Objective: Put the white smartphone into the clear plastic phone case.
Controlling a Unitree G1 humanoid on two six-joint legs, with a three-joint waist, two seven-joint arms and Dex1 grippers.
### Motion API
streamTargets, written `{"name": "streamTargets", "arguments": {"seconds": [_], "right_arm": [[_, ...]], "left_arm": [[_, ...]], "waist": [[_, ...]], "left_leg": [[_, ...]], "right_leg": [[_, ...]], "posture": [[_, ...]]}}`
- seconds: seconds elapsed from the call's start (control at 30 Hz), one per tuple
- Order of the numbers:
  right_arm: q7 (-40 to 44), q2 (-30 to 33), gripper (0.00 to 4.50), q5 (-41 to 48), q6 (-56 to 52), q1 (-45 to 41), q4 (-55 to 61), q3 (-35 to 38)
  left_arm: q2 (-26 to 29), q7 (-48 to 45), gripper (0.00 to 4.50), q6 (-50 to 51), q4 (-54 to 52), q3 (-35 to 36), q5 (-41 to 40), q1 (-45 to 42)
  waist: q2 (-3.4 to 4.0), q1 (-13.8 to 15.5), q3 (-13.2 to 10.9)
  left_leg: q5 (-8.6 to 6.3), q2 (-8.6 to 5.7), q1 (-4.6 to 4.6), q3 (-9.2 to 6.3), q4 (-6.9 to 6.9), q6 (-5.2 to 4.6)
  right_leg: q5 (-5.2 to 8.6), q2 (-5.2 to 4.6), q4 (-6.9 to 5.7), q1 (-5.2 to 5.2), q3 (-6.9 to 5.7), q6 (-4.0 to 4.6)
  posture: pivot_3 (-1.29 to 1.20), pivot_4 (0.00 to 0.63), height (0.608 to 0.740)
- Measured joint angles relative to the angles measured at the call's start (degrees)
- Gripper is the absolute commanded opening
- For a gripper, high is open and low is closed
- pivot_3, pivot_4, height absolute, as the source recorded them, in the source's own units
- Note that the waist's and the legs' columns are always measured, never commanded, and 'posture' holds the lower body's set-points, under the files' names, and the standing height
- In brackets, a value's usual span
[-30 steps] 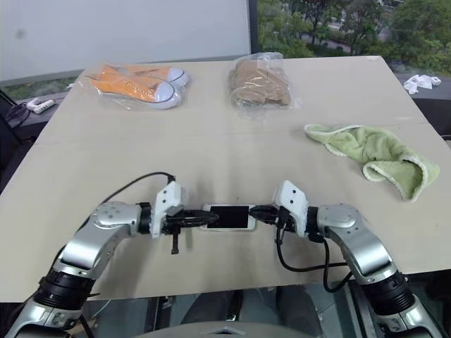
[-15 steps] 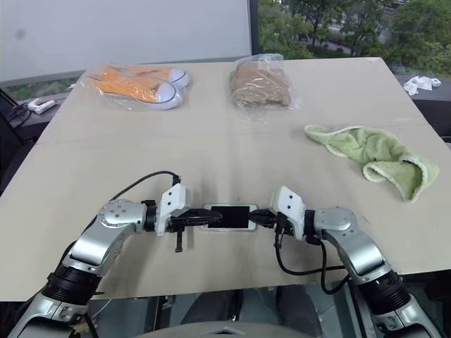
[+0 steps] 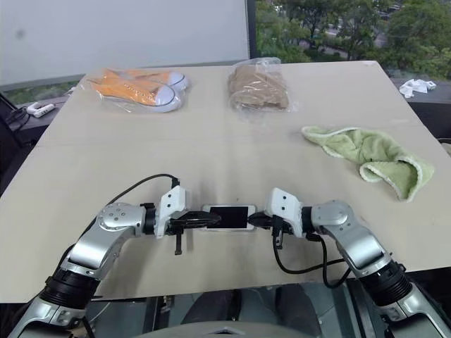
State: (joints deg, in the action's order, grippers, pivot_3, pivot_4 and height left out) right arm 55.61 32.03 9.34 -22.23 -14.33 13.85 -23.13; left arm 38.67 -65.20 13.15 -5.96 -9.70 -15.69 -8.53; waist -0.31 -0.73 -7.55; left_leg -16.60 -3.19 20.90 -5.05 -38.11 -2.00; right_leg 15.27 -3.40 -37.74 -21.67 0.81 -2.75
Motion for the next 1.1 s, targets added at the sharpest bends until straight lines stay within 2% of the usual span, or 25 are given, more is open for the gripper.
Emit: {"name": "streamTargets", "arguments": {"seconds": [0.43, 0.7, 0.93, 1.1], "right_arm": [[-2.44, 0.78, 0.06, -5.41, -0.64, -1.12, 1.49, -3.72], [-3.91, -3.48, 0.06, 0.08, -7.62, 0.42, 1.15, 1.24], [-4.28, -4.23, 0.06, 0.41, -9.56, -1.05, 0.22, 1.5], [-7.43, -6.71, 0.06, 0.93, -13.56, -1.88, -0.53, 2.85]], "left_arm": [[0.53, 1.54, 0.0, 7.77, -5.59, -0.6, -0.16, 0.23], [0.75, 1.9, 0.0, 10.68, -7.26, -0.6, -0.32, -0.35], [0.24, 1.93, 0.0, 11.22, -7.26, -1.08, -0.31, -1.62], [0.29, 1.81, 0.0, 10.19, -6.76, -1.09, -0.28, -1.58]], "waist": [[-0.23, 0.02, 0.32], [-0.12, -0.08, 0.18], [-0.12, -0.07, 0.17], [-0.08, 0.03, 0.14]], "left_leg": [[-0.01, 0.05, -0.16, 0.0, 0.07, 0.0], [-0.01, 0.11, -0.12, 0.04, 0.11, 0.0], [-0.01, 0.12, -0.11, 0.03, 0.12, 0.0], [-0.01, 0.16, -0.11, 0.03, 0.16, 0.01]], "right_leg": [[0.01, 0.04, 0.03, 0.11, 0.02, 0.0], [0.01, 0.1, 0.04, 0.04, 0.09, 0.01], [0.01, 0.09, 0.08, 0.04, 0.09, 0.01], [0.01, 0.11, 0.09, 0.03, 0.09, 0.03]], "posture": [[0.0, 0.15, 0.74], [0.0, 0.15, 0.74], [0.0, 0.15, 0.74], [0.0, 0.15, 0.74]]}}
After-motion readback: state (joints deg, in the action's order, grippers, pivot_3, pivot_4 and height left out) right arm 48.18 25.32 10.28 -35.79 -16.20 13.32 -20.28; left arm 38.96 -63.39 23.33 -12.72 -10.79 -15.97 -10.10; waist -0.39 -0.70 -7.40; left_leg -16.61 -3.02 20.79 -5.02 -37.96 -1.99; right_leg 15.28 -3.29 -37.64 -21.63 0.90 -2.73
